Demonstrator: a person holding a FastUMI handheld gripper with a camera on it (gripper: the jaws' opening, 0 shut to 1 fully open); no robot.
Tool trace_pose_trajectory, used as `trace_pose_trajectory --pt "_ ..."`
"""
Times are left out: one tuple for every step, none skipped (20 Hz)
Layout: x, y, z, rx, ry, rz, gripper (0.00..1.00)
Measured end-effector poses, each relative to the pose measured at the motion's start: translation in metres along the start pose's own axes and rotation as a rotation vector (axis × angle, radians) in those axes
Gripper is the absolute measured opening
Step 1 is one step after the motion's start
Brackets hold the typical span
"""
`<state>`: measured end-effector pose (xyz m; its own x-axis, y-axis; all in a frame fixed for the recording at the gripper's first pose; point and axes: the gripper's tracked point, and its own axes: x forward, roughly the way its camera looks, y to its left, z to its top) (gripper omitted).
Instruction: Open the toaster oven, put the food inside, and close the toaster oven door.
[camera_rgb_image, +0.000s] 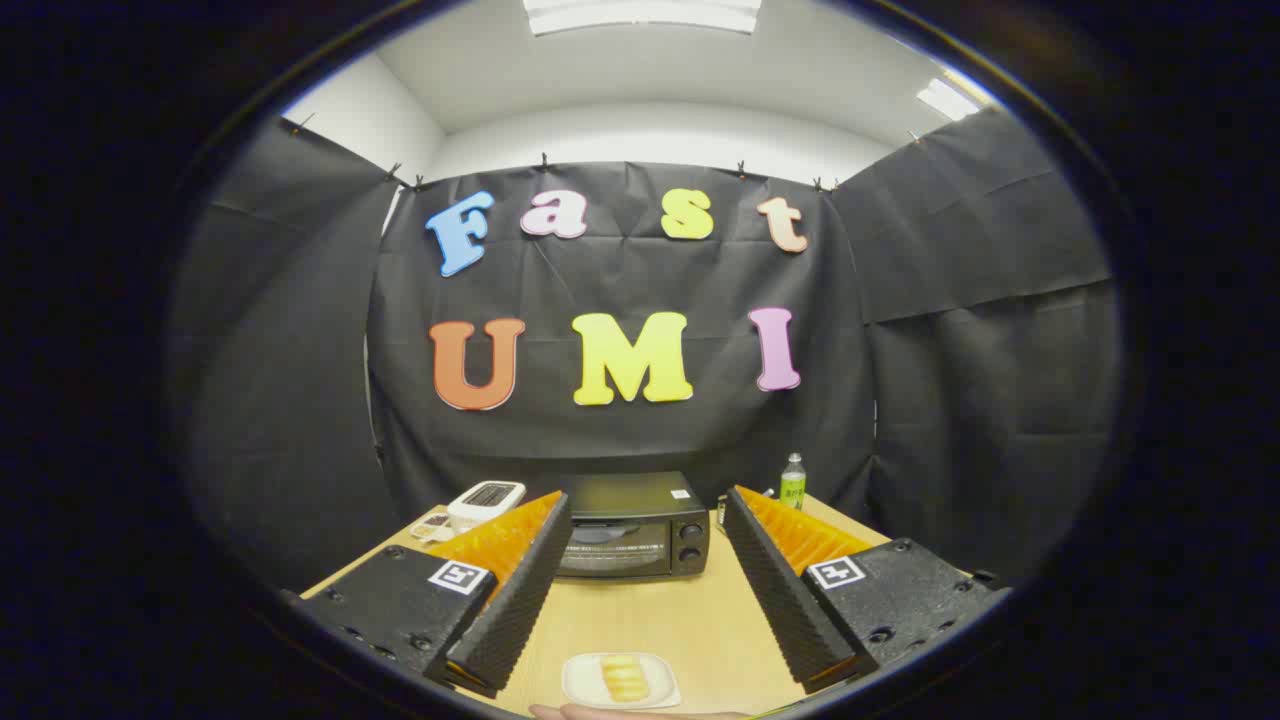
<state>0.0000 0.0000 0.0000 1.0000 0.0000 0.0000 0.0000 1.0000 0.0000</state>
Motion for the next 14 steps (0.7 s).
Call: trace_pose_trajectory --pt "-0.001 0.001 -0.002 -0.003 0.002 0.003 1.0" --pt "-0.002 0.002 -0.002 -0.007 0.004 0.005 1.0" --pt "-0.003 0.002 -0.003 -0.009 0.006 0.005 1.0" --pt "-0.003 0.002 -0.002 -0.007 0.005 0.004 1.0" --pt "-0.004 0.003 -0.001 -0.006 0.0 0.005 1.0" --pt "-0.004 0.004 0.001 -0.006 -0.002 0.006 1.0" --pt "-0.005 0.004 0.0 -0.008 -0.002 0.006 1.0" --pt "-0.006 0.005 0.002 -0.009 -0.005 0.007 1.0" --pt "-0.007 0.007 0.004 -0.012 -0.009 0.011 1.0" --pt "-0.007 0.007 0.005 -0.015 -0.012 0.011 1.0" --pt "-0.006 0.006 0.005 -0.017 -0.012 0.006 1.0" --pt "-0.005 0.007 0.006 -0.022 -0.01 0.001 1.0" --pt "-0.002 0.008 0.006 -0.035 0.0 -0.002 1.0" --pt "0.0 0.012 0.011 -0.046 0.005 0.001 1.0"
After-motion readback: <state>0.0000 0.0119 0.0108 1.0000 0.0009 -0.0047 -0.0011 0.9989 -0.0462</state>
